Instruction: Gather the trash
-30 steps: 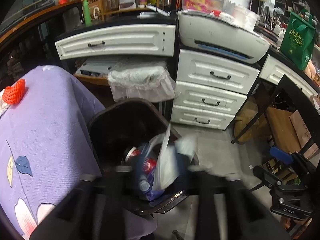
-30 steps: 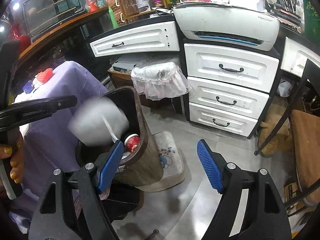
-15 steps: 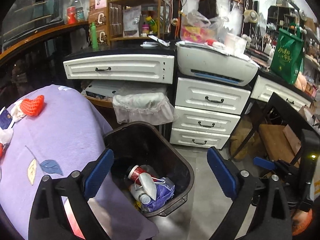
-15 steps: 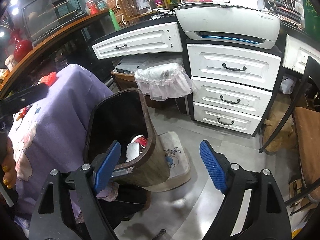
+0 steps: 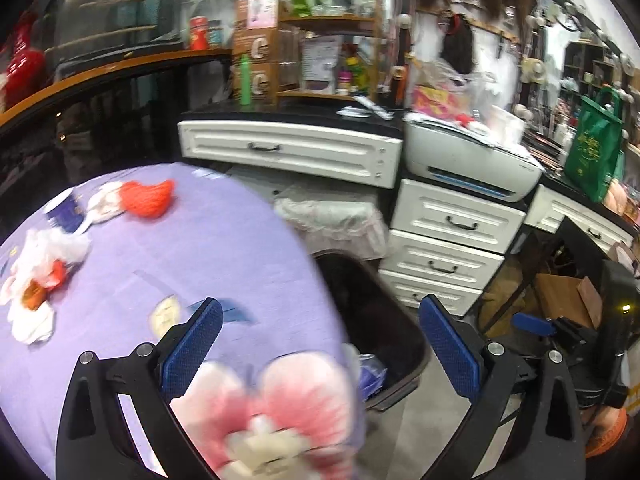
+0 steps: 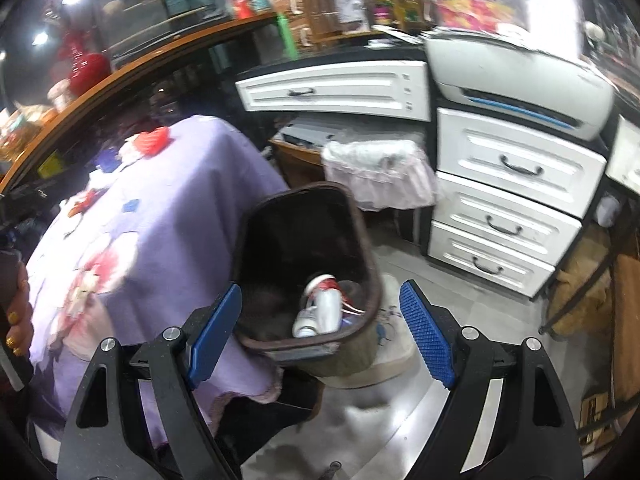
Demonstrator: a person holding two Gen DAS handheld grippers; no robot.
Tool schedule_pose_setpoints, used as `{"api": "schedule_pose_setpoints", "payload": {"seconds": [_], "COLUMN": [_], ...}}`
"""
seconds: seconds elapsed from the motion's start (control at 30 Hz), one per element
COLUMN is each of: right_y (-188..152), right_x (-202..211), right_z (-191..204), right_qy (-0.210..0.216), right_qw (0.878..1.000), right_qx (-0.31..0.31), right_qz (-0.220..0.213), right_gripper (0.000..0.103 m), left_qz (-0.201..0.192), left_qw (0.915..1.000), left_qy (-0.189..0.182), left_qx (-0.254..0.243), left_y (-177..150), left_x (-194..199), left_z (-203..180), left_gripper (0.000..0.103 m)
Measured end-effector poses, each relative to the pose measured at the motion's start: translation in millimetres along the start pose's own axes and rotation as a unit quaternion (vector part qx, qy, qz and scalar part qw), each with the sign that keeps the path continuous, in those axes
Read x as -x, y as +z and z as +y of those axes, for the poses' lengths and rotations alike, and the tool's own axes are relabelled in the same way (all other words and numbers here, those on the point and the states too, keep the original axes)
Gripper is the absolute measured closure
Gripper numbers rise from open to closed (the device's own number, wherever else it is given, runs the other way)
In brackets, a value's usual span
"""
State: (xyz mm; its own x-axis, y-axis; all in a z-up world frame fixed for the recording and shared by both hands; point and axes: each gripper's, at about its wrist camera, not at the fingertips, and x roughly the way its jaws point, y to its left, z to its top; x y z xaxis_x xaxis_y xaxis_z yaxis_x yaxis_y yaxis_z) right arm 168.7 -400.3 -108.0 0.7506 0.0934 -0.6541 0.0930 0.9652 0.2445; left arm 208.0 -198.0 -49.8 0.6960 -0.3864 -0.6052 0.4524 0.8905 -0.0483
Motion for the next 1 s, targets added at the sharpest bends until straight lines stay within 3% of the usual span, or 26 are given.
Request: {"api": "schedule_pose_setpoints", "payload": {"seconds": [0.33, 0.6, 0.8, 1.0], "right_y": [13, 28, 35, 33], "right_x": [-10, -21, -28, -32], "right_z": [78, 127, 157, 172], "right_qy": [0.059, 0.102, 0.117, 0.118], "right_qw": [0.996, 0.990, 0.986, 0.984], "right_qx": [0.068, 0.100, 0.119, 0.135], "right_qz": [0.004, 0.011, 0.012, 0.020], "right_gripper": [0.022, 0.022, 0.022, 0.022], "left_qz": [0.013, 0.044, 0.083, 0.104], "left_qw": [0.9924, 0.9717, 0.9619, 0.9574], "left_qy": [0.107, 0.197, 0.219, 0.226], "left_qx": [0.060, 0.123, 0.141, 0.146], "left_y": [-22, -34, -30, -30], "left_x": [31, 38, 13, -7], "left_z": [101, 193, 240, 258], "left_gripper": [0.006, 0.006, 0.026, 0.049]}}
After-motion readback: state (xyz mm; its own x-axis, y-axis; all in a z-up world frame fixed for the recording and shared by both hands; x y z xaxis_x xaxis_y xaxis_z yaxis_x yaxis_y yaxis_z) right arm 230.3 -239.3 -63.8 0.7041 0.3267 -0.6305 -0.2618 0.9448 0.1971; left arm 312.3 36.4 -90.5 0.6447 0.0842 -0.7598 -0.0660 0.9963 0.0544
